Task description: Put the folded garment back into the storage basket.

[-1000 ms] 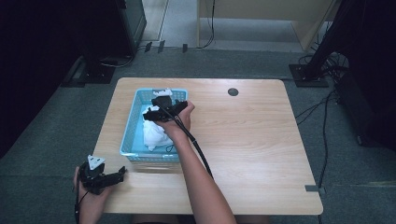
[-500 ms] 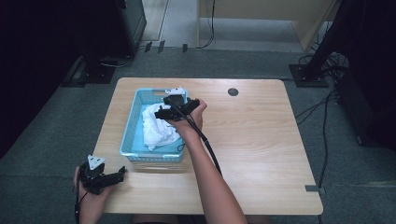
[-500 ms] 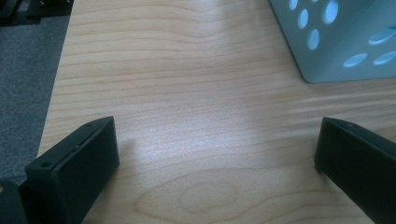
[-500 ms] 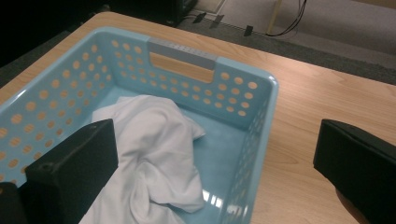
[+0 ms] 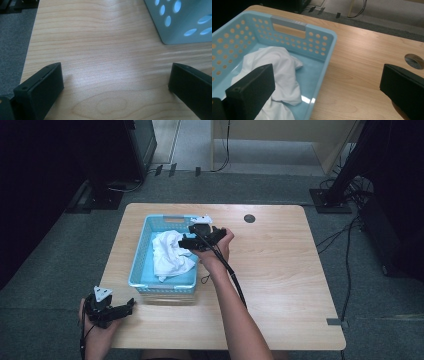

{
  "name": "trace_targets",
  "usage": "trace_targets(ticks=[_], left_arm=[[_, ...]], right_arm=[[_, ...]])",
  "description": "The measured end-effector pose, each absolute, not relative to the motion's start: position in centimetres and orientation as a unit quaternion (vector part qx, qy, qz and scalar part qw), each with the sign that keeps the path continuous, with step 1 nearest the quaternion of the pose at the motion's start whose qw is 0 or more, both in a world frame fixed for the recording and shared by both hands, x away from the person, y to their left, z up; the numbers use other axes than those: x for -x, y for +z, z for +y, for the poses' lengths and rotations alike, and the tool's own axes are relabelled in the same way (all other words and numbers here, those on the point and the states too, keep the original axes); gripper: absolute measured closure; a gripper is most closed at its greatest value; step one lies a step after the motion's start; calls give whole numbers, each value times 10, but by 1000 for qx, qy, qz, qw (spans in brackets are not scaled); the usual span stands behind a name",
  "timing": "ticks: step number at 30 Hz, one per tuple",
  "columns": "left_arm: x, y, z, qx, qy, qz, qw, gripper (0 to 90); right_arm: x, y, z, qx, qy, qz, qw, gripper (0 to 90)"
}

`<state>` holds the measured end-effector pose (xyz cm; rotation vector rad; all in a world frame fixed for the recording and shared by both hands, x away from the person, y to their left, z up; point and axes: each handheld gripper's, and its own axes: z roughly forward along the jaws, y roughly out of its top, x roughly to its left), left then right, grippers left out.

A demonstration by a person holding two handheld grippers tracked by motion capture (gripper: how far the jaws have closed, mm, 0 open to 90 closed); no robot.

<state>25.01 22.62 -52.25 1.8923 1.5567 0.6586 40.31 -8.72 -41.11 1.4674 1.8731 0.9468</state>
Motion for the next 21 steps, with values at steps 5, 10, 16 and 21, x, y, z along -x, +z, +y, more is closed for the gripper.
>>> trace_targets(ticks=[5, 10, 16, 21], left_arm=[[-250, -523, 226, -712, 248, 586, 298, 0], [-250, -523, 226, -712, 248, 586, 298, 0], [-250, -522, 226, -712, 248, 586, 297, 0], [-250, -523, 226, -712, 248, 586, 298, 0]], right_arm=[[-400, -416, -102, -554, 349, 696, 293, 0], [-397, -424, -118, -565, 343, 691, 293, 0], [-392, -437, -134, -574, 336, 687, 293, 0], [-389, -448, -143, -580, 327, 686, 294, 0]])
